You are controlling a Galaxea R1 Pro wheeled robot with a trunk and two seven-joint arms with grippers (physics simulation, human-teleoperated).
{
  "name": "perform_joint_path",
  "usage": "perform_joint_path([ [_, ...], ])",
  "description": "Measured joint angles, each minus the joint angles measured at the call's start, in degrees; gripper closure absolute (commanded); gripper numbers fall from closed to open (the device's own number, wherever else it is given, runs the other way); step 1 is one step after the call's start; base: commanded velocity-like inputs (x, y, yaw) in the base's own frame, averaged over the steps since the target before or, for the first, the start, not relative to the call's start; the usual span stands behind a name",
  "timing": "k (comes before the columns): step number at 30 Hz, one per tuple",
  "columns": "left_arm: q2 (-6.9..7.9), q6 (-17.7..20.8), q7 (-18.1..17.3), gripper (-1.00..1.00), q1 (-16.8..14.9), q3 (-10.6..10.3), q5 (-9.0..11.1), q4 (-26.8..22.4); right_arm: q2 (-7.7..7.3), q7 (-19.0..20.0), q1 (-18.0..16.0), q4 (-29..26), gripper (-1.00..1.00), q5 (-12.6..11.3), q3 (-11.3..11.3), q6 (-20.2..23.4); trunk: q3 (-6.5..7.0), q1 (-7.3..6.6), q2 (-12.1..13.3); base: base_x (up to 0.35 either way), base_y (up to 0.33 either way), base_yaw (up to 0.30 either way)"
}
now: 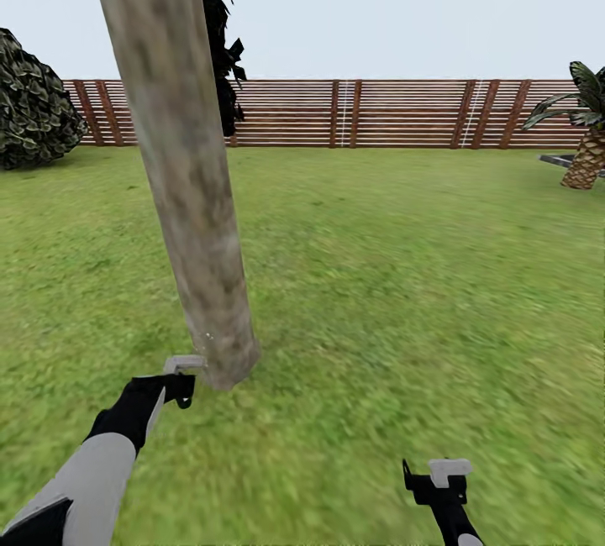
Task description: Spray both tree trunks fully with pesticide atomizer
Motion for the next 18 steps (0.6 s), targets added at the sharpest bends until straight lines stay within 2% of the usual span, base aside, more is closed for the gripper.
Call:
perform_joint_path([
  [4, -4.09, 0.14, 0.04, 1.00, -1.40, -1.13, 0.07, -0.13, 0.00, 0.00, 0.00, 0.00, -1.00, 0.00, 0.02, 0.00, 0.01, -0.01, 0.00, -0.010, 0.000, 0.000],
  [5, -4.63, 0.73, 0.05, 1.00, -2.29, -1.21, -0.01, -0.15, 0.00, 0.00, 0.00, 0.00, -1.00, 0.00, 0.02, 0.00, 0.01, -0.01, 0.00, -0.002, 0.000, 0.000],
  [6, -5.13, 3.26, 0.03, 1.00, -4.13, -1.29, 0.08, -0.14, 0.00, 0.00, 0.00, 0.00, -1.00, 0.00, 0.02, 0.00, 0.01, -0.01, 0.00, 0.000, 0.000, 0.000],
  [8, -4.82, 5.79, -0.01, 1.00, -5.81, -1.34, -0.13, -0.19, 0.00, -0.02, 0.00, 0.00, -1.00, 0.00, 0.03, 0.00, 0.01, -0.01, 0.00, 0.000, 0.000, 0.000],
  [10, -3.91, 6.43, -0.01, 1.00, -6.26, -1.34, -0.26, -0.41, 0.00, -0.04, 0.00, 0.00, -1.00, 0.00, 0.03, 0.00, 0.00, -0.01, 0.00, 0.000, 0.000, 0.000],
  [12, -0.82, 7.01, -0.62, 1.00, -6.38, -0.95, -0.44, -2.19, 0.00, -0.07, 0.00, 0.00, -1.00, 0.00, 0.03, 0.01, 0.00, -0.01, 0.00, 0.000, 0.000, 0.000],
  [14, 0.30, 7.24, -2.24, 1.00, -6.21, -1.03, 0.07, -2.81, 0.00, -0.08, 0.00, 0.00, -1.00, 0.00, 0.03, 0.00, 0.00, -0.01, 0.00, 0.000, 0.000, 0.000],
  [16, 0.21, 7.40, -3.87, 1.00, -6.11, -1.24, 0.17, -3.21, 0.00, -0.09, 0.00, 0.00, -1.00, 0.00, 0.02, 0.01, 0.00, 0.00, 0.00, -0.171, 0.034, 0.000],
  [18, -1.29, 7.46, -4.27, 1.00, -6.23, -1.47, 0.36, -3.38, 0.00, -0.08, 0.00, 0.00, -1.00, 0.00, 0.02, 0.01, 0.00, 0.02, 0.00, -0.289, 0.072, 0.000],
])
